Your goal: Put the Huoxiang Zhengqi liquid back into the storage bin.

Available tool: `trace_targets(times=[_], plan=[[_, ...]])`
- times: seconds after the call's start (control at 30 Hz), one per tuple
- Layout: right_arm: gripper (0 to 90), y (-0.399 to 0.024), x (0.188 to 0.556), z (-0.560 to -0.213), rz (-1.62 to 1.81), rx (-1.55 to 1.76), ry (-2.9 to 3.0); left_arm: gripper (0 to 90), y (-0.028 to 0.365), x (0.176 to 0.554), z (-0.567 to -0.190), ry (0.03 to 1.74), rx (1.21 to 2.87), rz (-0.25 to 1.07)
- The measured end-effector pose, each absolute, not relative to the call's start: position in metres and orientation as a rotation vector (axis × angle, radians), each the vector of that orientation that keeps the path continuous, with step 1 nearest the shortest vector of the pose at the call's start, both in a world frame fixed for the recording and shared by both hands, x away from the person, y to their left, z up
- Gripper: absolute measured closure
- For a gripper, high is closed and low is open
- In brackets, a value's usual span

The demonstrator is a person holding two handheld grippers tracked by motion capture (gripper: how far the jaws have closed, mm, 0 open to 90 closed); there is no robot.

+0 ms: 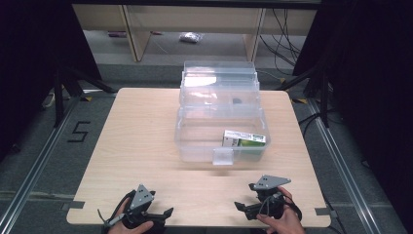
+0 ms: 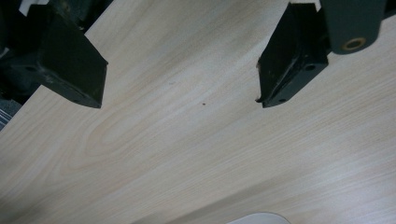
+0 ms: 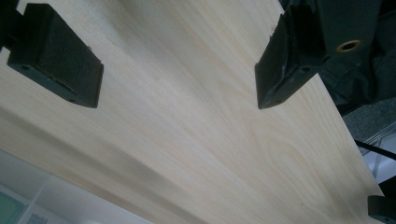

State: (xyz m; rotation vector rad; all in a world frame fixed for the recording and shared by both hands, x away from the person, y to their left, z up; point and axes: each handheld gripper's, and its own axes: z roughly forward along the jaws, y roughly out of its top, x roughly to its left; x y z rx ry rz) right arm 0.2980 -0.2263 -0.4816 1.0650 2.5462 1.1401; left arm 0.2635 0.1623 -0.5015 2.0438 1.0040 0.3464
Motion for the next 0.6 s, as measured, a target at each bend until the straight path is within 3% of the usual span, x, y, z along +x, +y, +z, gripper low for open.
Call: trace_targets(times=[0.6], plan=[[16.4, -0.2274, 0.2903, -0.4876, 1.111, 1.057, 2.565, 14.9, 0.1615, 0.2633, -0.5012, 1.012, 2.051, 0.348]])
